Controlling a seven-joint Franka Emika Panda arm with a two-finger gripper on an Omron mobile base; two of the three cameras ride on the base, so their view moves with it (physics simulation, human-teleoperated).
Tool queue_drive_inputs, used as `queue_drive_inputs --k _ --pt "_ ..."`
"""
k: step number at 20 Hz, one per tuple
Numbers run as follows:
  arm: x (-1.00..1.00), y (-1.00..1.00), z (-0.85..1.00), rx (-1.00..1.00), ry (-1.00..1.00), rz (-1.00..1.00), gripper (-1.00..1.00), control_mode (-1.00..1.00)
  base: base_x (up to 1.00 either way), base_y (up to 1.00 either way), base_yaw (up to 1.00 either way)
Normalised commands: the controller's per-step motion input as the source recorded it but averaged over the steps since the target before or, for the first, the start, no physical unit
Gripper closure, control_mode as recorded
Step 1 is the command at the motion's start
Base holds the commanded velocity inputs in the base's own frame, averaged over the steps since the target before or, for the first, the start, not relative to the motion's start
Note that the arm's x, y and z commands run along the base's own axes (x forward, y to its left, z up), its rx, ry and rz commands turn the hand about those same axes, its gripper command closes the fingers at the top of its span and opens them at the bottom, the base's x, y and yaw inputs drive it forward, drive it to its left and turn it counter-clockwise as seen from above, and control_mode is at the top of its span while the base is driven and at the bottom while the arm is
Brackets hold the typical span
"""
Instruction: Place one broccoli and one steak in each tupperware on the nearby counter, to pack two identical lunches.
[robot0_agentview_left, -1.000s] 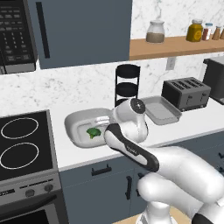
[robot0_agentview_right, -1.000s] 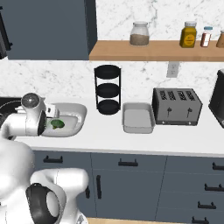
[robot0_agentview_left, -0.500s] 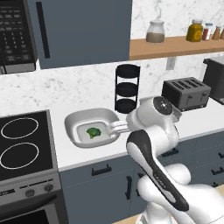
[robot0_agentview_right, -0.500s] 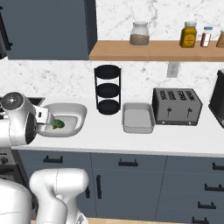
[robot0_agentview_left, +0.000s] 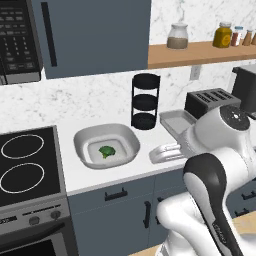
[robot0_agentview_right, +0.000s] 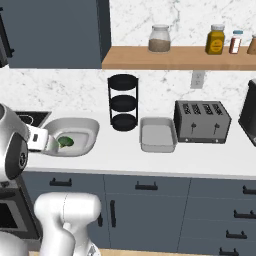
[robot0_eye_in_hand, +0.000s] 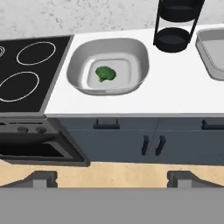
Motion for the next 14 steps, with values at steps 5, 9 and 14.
queue_drive_inputs --k 5,9,14 --pt "-0.75 -0.11 0.09 0.0 0.0 0.0 -1.0 -1.0 0.0 0.0 0.0" --pt "-0.59 -0.06 0.02 0.0 0.0 0.0 -1.0 -1.0 0.0 0.0 0.0" --pt "-0.15 0.0 0.0 0.0 0.0 0.0 -1.0 -1.0 0.0 0.0 0.0"
